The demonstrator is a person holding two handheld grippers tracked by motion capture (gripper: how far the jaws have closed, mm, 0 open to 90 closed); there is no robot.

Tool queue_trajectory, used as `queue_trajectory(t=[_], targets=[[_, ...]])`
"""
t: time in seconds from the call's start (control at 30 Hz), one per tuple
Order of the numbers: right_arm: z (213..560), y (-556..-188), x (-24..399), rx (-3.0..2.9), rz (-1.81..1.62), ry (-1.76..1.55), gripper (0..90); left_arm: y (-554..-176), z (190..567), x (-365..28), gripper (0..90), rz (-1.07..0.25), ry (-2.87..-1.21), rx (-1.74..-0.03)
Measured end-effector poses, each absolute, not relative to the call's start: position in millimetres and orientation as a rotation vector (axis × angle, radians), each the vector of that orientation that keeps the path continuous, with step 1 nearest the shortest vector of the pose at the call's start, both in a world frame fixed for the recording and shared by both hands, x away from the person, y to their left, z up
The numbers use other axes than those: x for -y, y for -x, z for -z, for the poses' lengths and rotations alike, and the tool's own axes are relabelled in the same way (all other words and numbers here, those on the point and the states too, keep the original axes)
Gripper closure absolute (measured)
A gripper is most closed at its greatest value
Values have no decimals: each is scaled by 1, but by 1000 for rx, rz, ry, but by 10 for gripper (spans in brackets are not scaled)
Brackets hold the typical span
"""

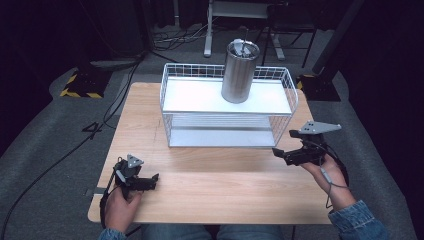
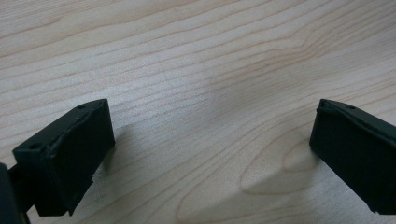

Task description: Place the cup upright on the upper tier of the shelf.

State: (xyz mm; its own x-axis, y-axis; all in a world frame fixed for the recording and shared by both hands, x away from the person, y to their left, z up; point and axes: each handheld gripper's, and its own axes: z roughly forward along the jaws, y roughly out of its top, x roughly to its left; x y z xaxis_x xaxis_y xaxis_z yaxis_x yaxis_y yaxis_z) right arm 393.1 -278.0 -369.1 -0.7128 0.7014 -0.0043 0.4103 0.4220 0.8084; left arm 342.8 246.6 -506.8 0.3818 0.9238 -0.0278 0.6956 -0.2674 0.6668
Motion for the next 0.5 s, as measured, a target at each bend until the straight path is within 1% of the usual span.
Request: queue_trajectory(t=[0.23, 0.33, 0.5], targets=[[393, -390, 275, -2383, -1179, -987, 67, -343, 507, -247, 3, -497, -2050, -1386], [408, -388, 272, -2406, -1162, -995, 68, -343, 507, -247, 3, -497, -2050, -1386], [423, -386, 270, -2431, -1151, -1007, 68, -343, 507, -247, 3, -497, -2050, -1386]])
